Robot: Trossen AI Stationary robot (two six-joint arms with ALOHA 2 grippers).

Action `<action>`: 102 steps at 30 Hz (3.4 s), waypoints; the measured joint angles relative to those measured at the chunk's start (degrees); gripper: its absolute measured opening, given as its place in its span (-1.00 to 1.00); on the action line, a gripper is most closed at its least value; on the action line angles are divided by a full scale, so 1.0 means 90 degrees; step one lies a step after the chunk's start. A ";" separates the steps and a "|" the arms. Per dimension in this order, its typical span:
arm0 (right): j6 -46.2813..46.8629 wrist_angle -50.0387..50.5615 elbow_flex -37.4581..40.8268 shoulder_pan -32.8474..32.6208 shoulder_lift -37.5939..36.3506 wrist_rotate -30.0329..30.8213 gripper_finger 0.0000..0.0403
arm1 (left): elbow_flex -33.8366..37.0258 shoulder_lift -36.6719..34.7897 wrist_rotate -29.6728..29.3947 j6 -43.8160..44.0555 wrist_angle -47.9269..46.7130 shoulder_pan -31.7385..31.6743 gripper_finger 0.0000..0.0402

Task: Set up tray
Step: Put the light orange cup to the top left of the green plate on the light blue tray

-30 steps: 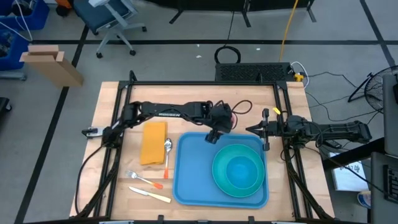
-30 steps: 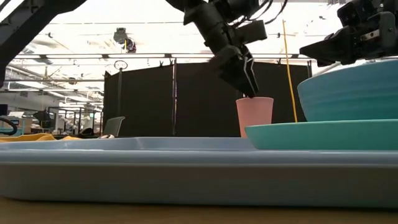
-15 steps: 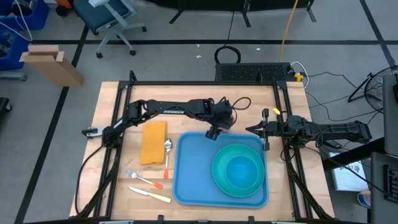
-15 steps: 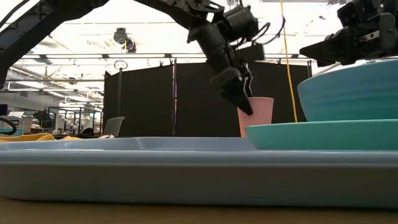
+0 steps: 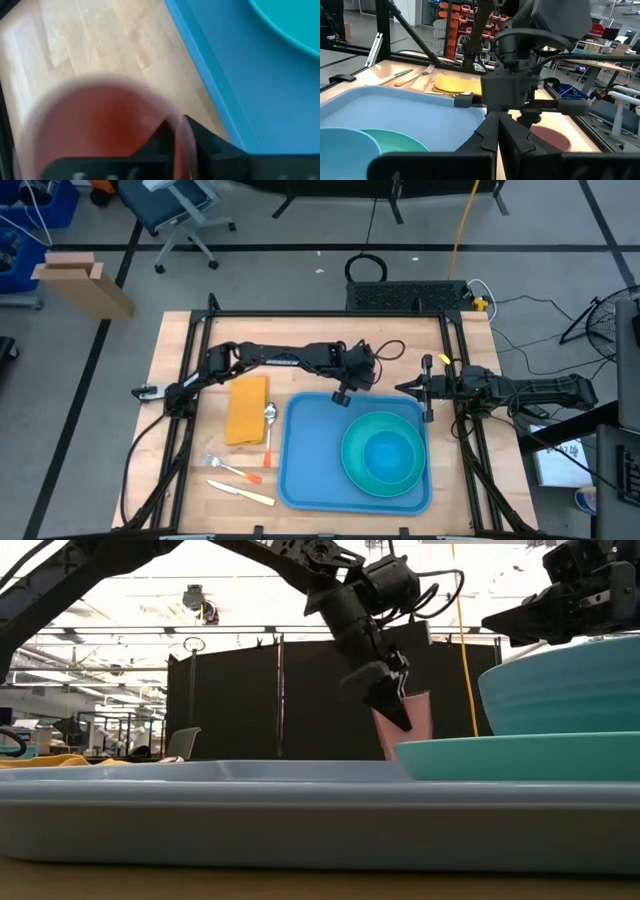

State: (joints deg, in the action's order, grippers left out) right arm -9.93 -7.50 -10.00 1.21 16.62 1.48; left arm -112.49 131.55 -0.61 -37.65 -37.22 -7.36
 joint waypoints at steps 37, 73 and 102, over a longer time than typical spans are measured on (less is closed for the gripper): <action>0.0145 0.0092 0.0000 -0.0002 -0.0002 -0.0019 -1.00 | -0.1503 -0.0138 0.0076 0.0733 -0.3615 0.1169 -0.99; 0.0366 0.0141 0.0000 -0.0001 0.0019 -0.0008 -1.00 | 0.2834 -0.2916 0.0089 0.2442 -0.0478 0.1465 -0.99; 0.0357 0.0154 0.0000 -0.0001 0.0019 -0.0002 -1.00 | 0.2757 -0.1995 0.0030 0.2267 -0.0375 0.1674 -0.99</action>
State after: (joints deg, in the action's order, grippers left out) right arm -6.72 -6.12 -10.00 1.21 16.79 1.45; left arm -87.68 113.59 -0.33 -17.25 -40.60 7.70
